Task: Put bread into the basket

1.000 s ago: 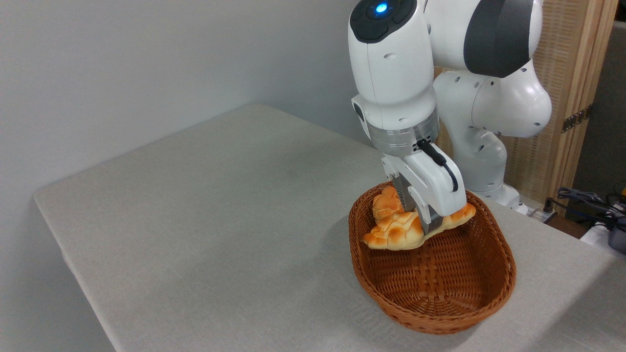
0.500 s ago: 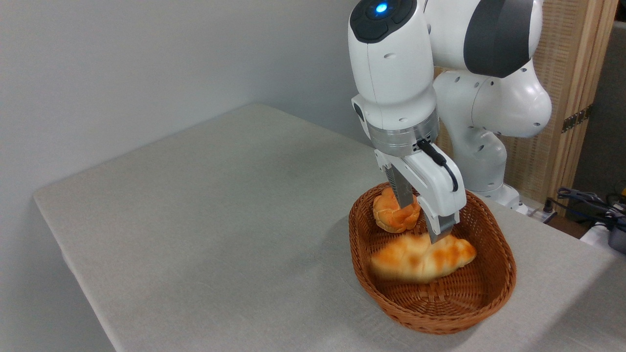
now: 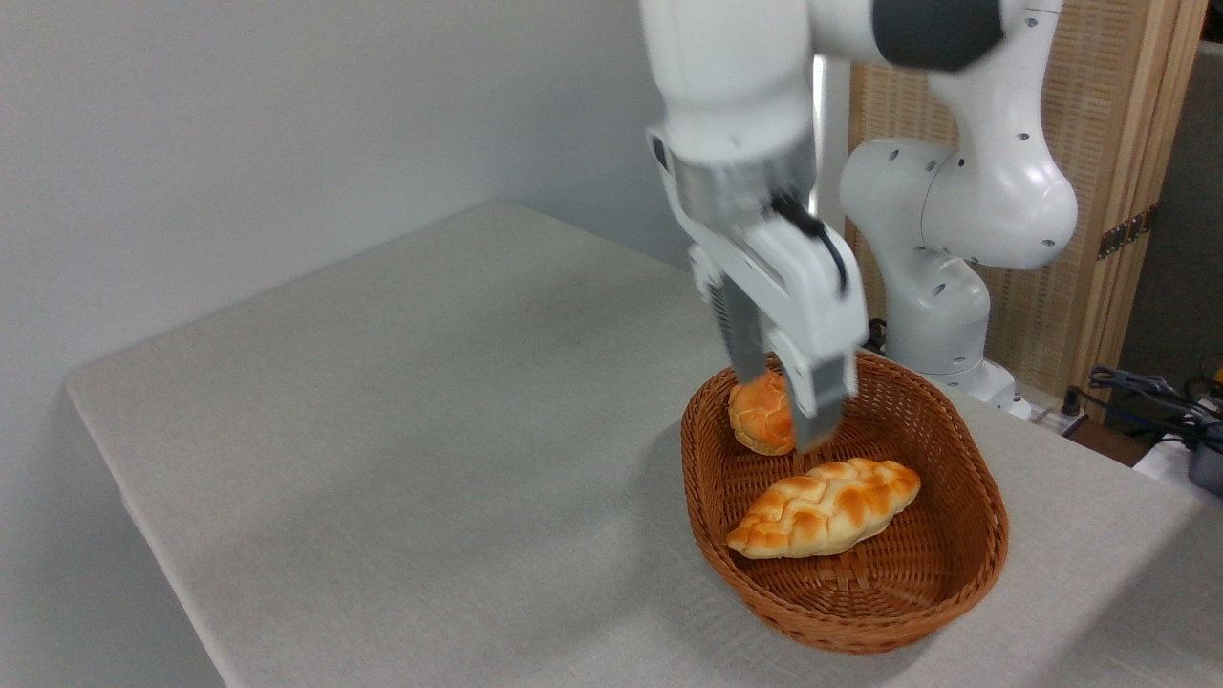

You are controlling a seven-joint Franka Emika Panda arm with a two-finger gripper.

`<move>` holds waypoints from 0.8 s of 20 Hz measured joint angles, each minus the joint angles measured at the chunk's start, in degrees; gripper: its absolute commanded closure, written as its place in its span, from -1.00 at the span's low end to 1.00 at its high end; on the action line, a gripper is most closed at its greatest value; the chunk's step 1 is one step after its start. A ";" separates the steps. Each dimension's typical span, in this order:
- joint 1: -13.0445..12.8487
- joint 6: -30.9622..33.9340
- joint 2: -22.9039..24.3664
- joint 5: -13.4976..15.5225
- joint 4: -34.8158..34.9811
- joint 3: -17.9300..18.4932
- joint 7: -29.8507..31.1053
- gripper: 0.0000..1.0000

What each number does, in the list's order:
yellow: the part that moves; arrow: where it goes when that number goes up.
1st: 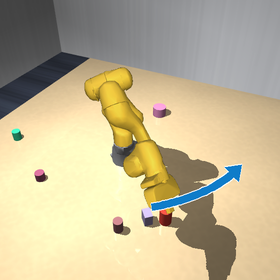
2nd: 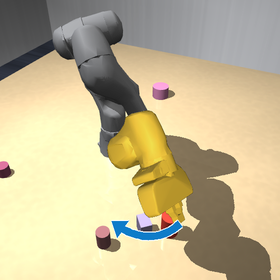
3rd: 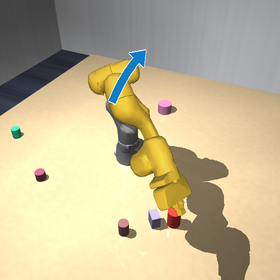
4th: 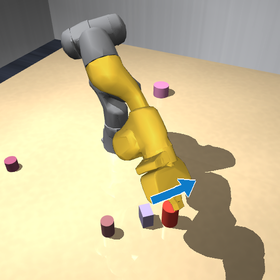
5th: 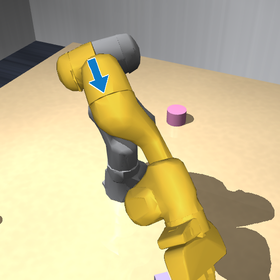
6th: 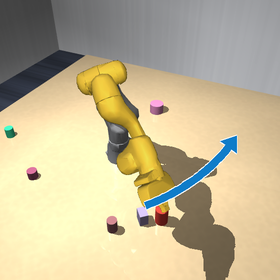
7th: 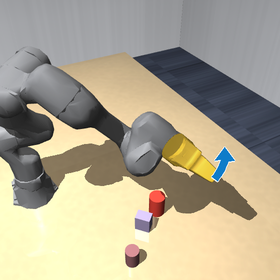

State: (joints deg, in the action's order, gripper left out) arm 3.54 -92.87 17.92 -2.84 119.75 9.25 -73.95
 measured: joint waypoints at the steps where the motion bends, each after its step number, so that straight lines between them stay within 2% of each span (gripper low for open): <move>1: -0.10 0.00 0.05 0.01 -1.27 -1.23 2.00 -1.00; 5: -0.42 -0.06 -1.49 0.61 -7.00 -5.60 12.45 -1.00; 9: -0.48 -0.09 -6.72 5.18 -16.15 -6.65 22.22 -1.00; 13: -0.52 -0.09 -11.75 6.26 -22.62 -7.19 25.11 -1.00; 16: -0.57 -0.09 -13.95 6.26 -24.25 -8.20 25.91 -1.00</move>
State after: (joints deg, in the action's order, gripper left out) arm 2.97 -92.96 3.97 3.42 95.50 1.05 -48.04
